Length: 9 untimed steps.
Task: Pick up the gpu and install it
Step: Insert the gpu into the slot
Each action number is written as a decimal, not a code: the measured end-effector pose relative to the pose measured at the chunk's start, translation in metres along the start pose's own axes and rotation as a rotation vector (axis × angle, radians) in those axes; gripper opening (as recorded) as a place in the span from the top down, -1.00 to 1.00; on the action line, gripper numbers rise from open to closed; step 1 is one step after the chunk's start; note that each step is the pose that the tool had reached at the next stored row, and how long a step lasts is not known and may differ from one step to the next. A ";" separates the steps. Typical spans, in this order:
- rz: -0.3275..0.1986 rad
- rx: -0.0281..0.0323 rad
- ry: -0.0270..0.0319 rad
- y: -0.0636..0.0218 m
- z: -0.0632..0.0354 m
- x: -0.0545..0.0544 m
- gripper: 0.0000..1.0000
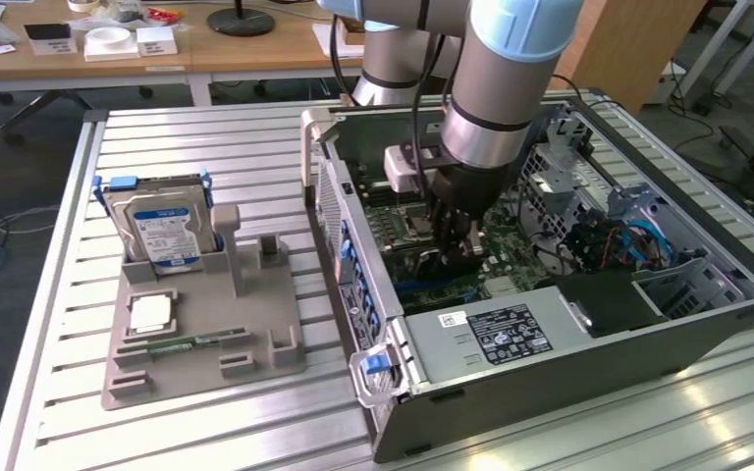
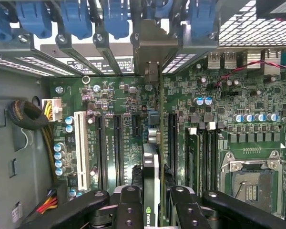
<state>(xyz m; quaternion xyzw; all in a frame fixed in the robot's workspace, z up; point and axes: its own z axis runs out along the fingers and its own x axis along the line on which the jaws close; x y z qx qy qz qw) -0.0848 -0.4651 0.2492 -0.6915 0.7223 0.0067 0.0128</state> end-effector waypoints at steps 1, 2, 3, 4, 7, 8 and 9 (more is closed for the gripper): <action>0.001 0.0000 0.0000 0.0000 0.0007 0.000 0.46; 0.003 0.0000 0.0002 0.0001 0.0008 0.000 0.46; 0.004 0.0000 0.0003 0.0002 0.0008 0.000 0.46; 0.004 0.0000 0.0003 0.0001 0.0009 0.000 0.46; 0.005 0.0002 -0.0001 0.0001 0.0017 0.000 0.46; 0.006 0.0002 0.0000 0.0002 0.0017 0.000 0.46; 0.007 0.0002 0.0001 0.0002 0.0016 0.000 0.46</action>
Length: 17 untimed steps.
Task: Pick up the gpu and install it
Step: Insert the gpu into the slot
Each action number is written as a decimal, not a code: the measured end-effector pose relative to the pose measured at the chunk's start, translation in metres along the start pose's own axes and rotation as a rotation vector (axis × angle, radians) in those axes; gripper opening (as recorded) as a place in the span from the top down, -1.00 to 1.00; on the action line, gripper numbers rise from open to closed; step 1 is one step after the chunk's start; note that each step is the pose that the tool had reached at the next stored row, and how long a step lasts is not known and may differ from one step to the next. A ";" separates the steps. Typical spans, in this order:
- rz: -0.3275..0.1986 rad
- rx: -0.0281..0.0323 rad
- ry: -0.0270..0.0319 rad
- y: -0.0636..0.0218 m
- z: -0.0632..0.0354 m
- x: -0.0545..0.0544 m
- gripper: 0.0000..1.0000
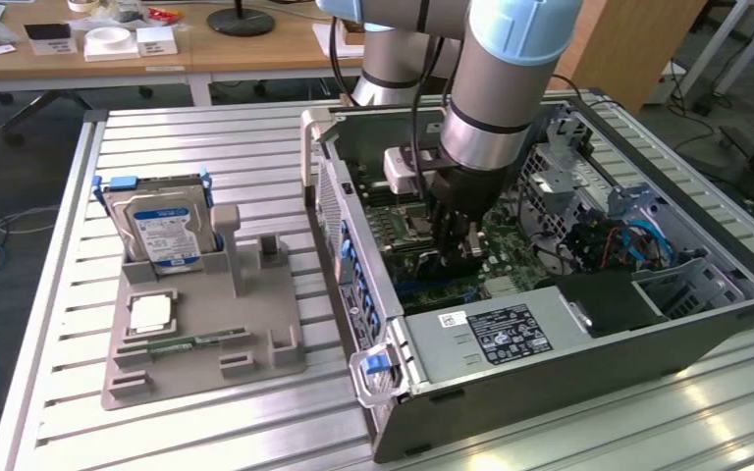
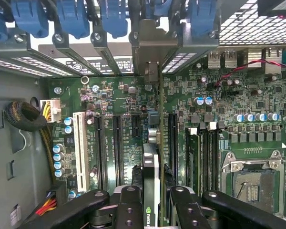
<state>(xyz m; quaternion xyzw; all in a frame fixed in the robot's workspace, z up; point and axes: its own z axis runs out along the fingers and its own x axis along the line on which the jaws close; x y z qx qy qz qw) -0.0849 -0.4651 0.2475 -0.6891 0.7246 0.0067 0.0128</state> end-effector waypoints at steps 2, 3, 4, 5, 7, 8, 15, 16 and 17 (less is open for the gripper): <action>0.000 0.0000 0.0000 0.0000 0.0000 0.000 0.46; 0.000 0.0000 0.0000 0.0000 0.0000 0.000 0.46; 0.001 0.0000 0.0000 0.0000 0.0000 0.000 0.46; 0.002 0.0001 0.0000 0.0000 0.0000 0.000 0.46; 0.003 0.0001 0.0001 0.0000 0.0000 0.000 0.46; 0.003 0.0001 0.0001 0.0000 0.0000 0.000 0.46; 0.003 -0.0001 0.0006 0.0001 0.0011 0.000 0.46; 0.003 -0.0001 0.0003 0.0002 0.0013 0.000 0.46; 0.003 0.0000 0.0002 0.0002 0.0014 0.000 0.46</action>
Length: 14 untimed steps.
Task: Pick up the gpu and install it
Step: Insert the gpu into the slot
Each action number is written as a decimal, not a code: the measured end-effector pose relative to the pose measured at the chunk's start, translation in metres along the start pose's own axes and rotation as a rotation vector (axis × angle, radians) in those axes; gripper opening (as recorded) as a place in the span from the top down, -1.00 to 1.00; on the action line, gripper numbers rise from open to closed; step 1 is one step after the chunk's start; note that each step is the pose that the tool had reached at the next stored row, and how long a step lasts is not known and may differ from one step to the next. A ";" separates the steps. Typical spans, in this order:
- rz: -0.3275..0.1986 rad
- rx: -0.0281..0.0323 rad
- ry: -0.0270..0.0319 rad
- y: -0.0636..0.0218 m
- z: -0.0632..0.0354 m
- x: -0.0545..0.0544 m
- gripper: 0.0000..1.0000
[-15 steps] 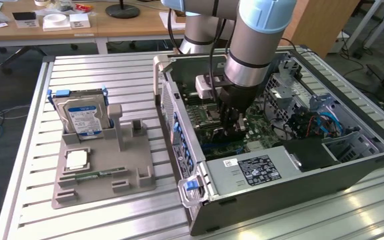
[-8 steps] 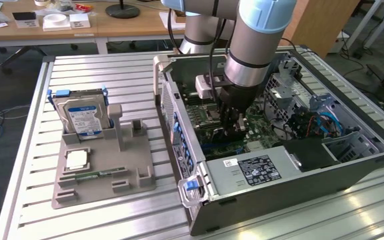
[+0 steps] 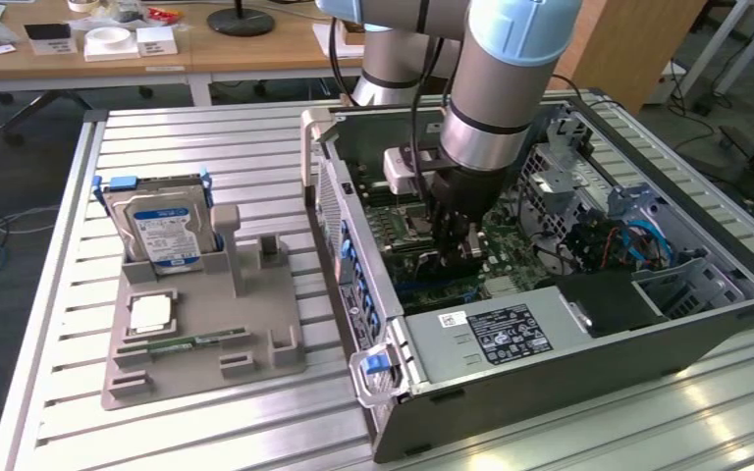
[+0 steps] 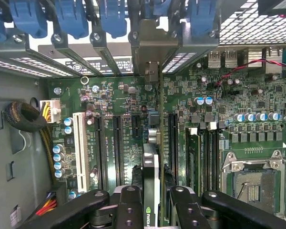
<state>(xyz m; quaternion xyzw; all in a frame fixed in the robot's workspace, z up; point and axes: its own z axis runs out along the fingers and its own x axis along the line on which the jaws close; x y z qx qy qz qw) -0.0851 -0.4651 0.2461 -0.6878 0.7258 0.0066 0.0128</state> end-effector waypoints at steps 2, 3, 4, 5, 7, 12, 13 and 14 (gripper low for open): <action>0.000 0.0000 0.0000 0.0000 0.0000 0.000 0.46; 0.000 0.0000 0.0000 0.0000 0.0000 0.000 0.46; 0.000 0.0001 -0.0001 0.0000 0.0000 0.000 0.46; 0.000 0.0002 -0.0004 0.0000 -0.0001 0.000 0.46; 0.000 0.0005 -0.0014 0.0000 -0.0008 0.000 0.46; 0.000 0.0001 -0.0003 0.0000 -0.0023 0.000 0.46; 0.000 0.0001 -0.0002 0.0000 -0.0023 0.000 0.46; 0.000 0.0004 -0.0001 0.0002 -0.0022 0.000 0.46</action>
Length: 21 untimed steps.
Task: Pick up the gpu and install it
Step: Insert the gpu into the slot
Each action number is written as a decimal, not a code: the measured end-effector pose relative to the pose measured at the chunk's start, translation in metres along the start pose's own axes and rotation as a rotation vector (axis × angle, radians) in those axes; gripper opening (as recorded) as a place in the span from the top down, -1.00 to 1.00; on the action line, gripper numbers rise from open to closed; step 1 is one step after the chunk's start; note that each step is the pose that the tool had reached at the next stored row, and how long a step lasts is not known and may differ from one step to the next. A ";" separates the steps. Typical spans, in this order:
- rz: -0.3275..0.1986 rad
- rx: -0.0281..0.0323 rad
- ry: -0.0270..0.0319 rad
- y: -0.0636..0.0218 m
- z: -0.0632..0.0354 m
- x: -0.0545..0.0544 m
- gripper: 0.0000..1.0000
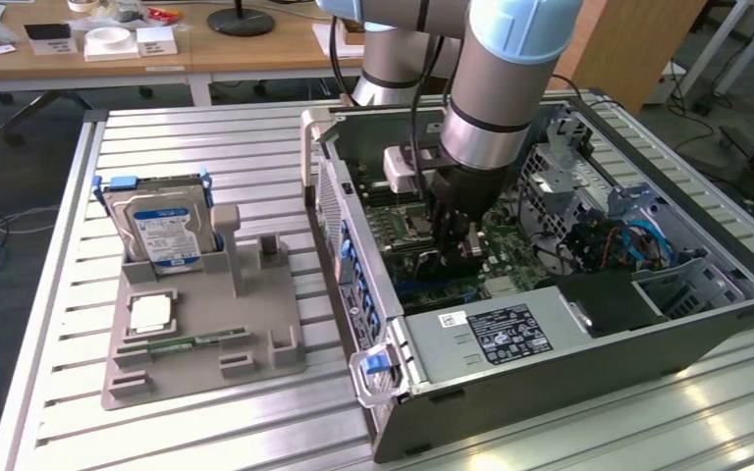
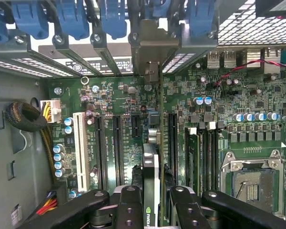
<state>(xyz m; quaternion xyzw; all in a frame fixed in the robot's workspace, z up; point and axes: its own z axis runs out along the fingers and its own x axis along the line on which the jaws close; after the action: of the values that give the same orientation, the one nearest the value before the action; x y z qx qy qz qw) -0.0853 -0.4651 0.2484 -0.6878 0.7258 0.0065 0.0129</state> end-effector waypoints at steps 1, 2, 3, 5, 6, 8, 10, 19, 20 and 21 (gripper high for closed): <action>0.000 0.0007 -0.0001 0.0003 0.0004 0.000 0.46; 0.000 0.0015 -0.0001 0.0005 0.0006 0.000 0.46; 0.000 0.0016 0.0000 0.0005 0.0006 0.000 0.46; 0.000 0.0016 0.0000 0.0005 0.0007 0.000 0.46; 0.000 0.0017 -0.0001 0.0005 0.0007 0.000 0.46; 0.000 0.0020 -0.0001 0.0007 0.0007 0.000 0.46; 0.000 0.0026 -0.0003 0.0010 0.0008 0.000 0.46; 0.000 0.0030 -0.0001 0.0019 0.0039 0.000 0.46; 0.000 0.0029 0.0000 0.0019 0.0039 0.000 0.46; 0.000 0.0029 0.0000 0.0019 0.0039 0.000 0.46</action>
<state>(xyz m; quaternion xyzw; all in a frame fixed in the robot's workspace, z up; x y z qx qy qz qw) -0.0871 -0.4651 0.2444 -0.6879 0.7257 0.0055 0.0139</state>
